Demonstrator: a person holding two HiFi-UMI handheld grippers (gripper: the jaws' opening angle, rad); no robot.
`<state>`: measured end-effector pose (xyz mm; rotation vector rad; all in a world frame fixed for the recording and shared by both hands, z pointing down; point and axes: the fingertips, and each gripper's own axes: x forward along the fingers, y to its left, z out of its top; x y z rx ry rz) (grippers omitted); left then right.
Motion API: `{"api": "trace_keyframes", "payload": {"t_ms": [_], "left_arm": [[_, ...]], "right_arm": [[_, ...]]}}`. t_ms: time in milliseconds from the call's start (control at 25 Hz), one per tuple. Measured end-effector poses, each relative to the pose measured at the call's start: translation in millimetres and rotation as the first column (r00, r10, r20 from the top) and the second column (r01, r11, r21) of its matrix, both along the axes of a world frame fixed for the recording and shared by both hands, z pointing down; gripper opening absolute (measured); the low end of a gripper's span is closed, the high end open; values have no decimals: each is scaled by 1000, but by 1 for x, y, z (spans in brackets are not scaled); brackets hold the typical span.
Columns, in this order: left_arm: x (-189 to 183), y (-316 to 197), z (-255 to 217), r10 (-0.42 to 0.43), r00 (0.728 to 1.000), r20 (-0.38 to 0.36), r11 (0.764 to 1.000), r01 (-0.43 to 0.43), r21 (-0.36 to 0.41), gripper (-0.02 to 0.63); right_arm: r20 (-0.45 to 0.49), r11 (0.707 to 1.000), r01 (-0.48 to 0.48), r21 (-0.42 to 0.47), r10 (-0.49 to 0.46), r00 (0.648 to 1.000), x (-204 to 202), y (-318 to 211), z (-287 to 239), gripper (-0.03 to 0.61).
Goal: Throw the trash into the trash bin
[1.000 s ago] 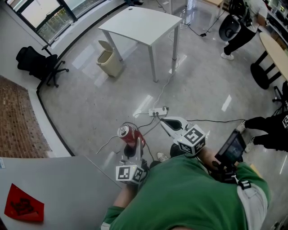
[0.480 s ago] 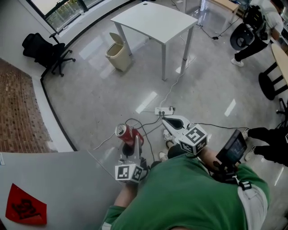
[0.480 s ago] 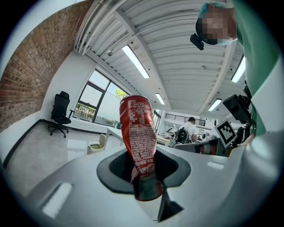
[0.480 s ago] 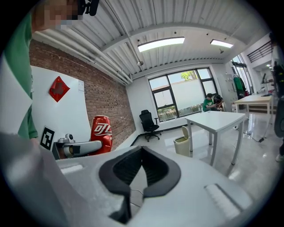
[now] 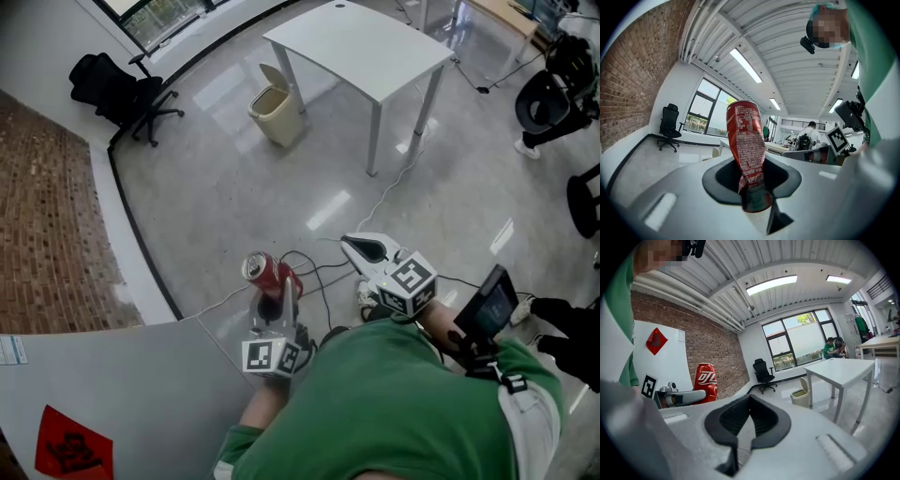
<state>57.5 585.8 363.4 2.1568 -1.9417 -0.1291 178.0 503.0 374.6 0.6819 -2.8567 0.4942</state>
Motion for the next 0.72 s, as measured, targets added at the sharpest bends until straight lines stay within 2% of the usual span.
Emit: {"api": "trace_keyframes", "payload": {"t_ms": [400, 720], "left_arm": [[9, -68, 0, -29, 999, 19, 999, 29, 15, 109], [-2, -98, 0, -33, 999, 26, 999, 33, -15, 109]], "right_arm": [[22, 998, 66, 24, -67, 998, -8, -68, 0, 3], [1, 998, 61, 20, -61, 998, -20, -103, 7, 3]]}}
